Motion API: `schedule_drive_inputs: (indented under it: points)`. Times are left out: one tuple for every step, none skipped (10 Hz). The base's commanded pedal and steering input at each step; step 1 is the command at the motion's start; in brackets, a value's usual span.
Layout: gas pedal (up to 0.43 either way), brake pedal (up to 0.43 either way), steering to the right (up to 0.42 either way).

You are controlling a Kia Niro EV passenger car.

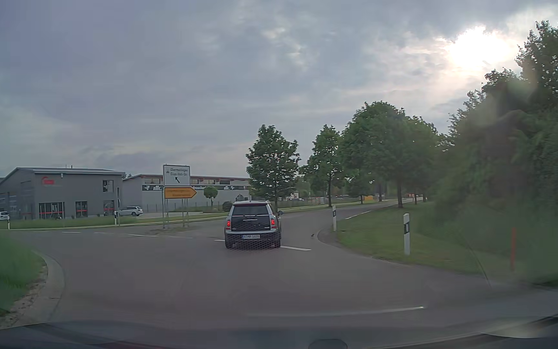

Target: Follow the waypoints while adhering to traffic rules and regulations

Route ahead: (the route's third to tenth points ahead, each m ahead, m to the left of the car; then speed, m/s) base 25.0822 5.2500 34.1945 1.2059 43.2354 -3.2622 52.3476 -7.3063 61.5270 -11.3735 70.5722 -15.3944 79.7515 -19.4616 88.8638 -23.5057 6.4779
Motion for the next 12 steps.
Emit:
schedule_drive_inputs:
  points:
    - [0.13, 0.0, -0.194]
    - [0.13, 0.0, -0.177]
    - [0.13, 0.0, -0.153]
    - [0.138, 0.0, -0.125]
    - [0.138, 0.0, -0.095]
    - [0.15, 0.0, -0.071]
    - [0.157, 0.0, -0.034]
    - [0.157, 0.0, -0.004]
    - [0.157, 0.0, 0.018]
    - [0.157, 0.0, 0.039]
    - [0.157, 0.0, 0.055]
    - [0.157, 0.0, 0.065]
